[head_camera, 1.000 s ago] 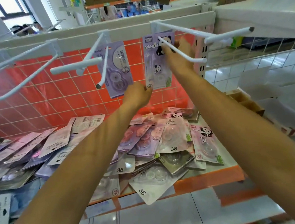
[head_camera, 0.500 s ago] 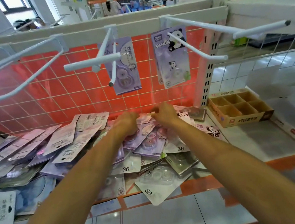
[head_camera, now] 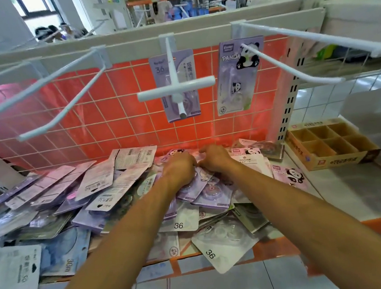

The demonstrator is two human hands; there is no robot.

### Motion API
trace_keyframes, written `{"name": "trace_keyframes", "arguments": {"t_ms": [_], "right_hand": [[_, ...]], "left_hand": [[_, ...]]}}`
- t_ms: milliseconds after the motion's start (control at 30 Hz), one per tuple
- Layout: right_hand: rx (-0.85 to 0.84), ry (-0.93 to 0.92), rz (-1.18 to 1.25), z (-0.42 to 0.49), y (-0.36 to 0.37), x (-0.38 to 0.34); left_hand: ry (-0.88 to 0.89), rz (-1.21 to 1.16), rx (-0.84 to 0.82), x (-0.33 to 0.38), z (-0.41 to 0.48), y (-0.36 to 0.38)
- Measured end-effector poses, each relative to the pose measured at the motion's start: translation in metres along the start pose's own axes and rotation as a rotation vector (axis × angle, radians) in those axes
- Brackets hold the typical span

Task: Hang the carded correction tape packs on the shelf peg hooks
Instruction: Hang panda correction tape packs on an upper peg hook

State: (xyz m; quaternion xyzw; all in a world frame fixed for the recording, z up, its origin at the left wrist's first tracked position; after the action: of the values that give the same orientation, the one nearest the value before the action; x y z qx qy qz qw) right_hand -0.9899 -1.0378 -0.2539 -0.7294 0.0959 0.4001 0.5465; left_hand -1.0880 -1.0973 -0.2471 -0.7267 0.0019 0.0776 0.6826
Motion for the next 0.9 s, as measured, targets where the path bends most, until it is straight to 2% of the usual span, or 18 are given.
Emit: {"name": "trace_keyframes", "arguments": {"t_ms": [233, 433, 600, 667, 733, 833, 900], "right_hand": [[0.146, -0.035, 0.101, -0.007, -0.010, 0.001], [0.346, -0.115, 0.123, -0.033, -0.026, -0.004], [0.601, -0.280, 0.196, -0.075, -0.036, -0.016], [0.686, -0.323, 0.227, -0.094, -0.035, -0.019], [0.760, -0.364, 0.220, -0.110, -0.032, -0.019], [0.768, -0.403, 0.226, -0.128, -0.025, -0.021], [0.759, -0.455, 0.196, -0.137, -0.017, -0.024]], "left_hand": [[-0.015, -0.020, 0.082, -0.001, -0.009, -0.009], [-0.129, -0.241, 0.208, -0.005, -0.024, -0.024], [-0.261, -0.589, 0.297, -0.001, -0.054, -0.044], [-0.336, -0.837, 0.268, 0.003, -0.062, -0.039], [-0.387, -1.155, 0.170, 0.010, -0.071, -0.033], [-0.369, -1.526, 0.060, 0.023, -0.083, -0.032], [-0.433, -1.563, 0.077, 0.026, -0.089, -0.030]]}}
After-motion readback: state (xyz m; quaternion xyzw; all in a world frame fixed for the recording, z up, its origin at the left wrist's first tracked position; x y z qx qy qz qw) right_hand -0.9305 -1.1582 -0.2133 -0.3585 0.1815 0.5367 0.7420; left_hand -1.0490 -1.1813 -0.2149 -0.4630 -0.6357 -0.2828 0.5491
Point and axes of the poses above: each hand's wrist, its own z-axis towards the middle knuckle, its own y-axis out of the palm, x = y × z, the point moved 4 cm from there along z, towards the middle knuckle, and after that the axes turned 15 degrees about z, right-handed, at the moved point
